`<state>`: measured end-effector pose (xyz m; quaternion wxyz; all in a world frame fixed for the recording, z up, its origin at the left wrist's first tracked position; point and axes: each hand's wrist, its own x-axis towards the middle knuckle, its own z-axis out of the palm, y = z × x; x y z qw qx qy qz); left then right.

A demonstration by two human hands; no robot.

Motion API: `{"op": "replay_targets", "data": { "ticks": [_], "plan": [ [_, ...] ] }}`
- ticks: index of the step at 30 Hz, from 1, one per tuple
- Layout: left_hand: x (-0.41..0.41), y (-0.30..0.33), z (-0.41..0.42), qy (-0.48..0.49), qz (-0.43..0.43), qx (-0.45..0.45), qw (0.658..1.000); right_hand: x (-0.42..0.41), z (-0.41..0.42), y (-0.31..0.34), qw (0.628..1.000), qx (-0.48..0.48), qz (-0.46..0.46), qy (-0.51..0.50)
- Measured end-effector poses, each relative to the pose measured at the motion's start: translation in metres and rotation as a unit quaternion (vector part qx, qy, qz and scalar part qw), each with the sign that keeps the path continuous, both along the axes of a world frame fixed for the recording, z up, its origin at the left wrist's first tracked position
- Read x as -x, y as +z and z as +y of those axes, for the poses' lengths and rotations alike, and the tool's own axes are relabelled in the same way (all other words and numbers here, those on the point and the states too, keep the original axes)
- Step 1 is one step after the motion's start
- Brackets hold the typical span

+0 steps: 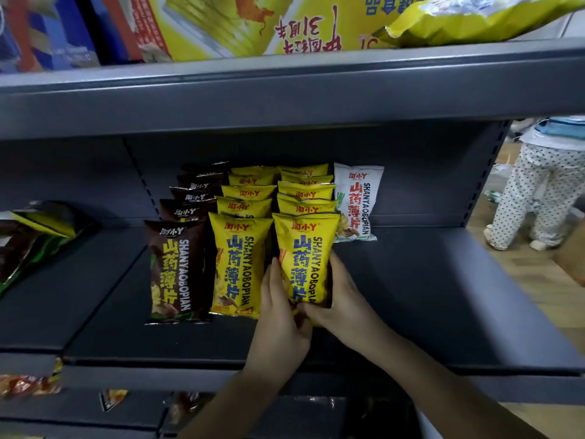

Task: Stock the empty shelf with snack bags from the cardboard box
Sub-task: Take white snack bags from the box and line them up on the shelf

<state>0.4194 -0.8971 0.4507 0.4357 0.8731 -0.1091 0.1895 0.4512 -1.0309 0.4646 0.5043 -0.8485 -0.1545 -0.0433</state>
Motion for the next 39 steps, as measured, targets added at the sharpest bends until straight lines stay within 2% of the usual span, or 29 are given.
{"op": "replay_targets", "data": {
  "ticks": [6, 13, 19, 24, 26, 29, 31, 34, 39],
  "plan": [
    [-0.015, 0.000, 0.003, -0.047, 0.045, 0.011, 0.998, -0.003, -0.002, 0.006, 1.000, 0.006, -0.028, 0.003],
    [-0.026, 0.006, 0.002, -0.022, 0.038, -0.055, 0.998, -0.008, -0.003, 0.001, 0.999, 0.025, -0.020, 0.008],
    [-0.024, 0.005, 0.006, -0.021, 0.053, -0.044, 0.997, -0.008, 0.001, 0.003, 1.000, -0.019, -0.007, -0.019],
    [-0.019, 0.011, 0.007, -0.024, 0.062, -0.046, 0.997, -0.008, 0.008, 0.001, 0.999, -0.017, -0.012, -0.046],
    [-0.012, 0.013, 0.012, -0.006, -0.005, -0.067, 0.998, -0.008, 0.008, 0.001, 0.998, -0.024, -0.013, -0.053],
    [-0.002, 0.013, 0.027, 0.050, -0.171, -0.115, 0.977, -0.006, 0.009, 0.002, 0.998, -0.025, -0.008, -0.054],
    [0.001, 0.010, 0.039, 0.092, -0.216, -0.139, 0.962, -0.006, 0.009, 0.002, 0.998, -0.021, -0.002, -0.053],
    [-0.001, 0.006, 0.056, 0.152, -0.187, -0.167, 0.956, -0.003, 0.010, 0.004, 0.999, -0.019, 0.000, -0.051],
    [-0.007, 0.004, 0.069, 0.126, -0.099, -0.137, 0.978, 0.000, 0.015, 0.004, 0.998, -0.014, 0.005, -0.056]
  ]
}}
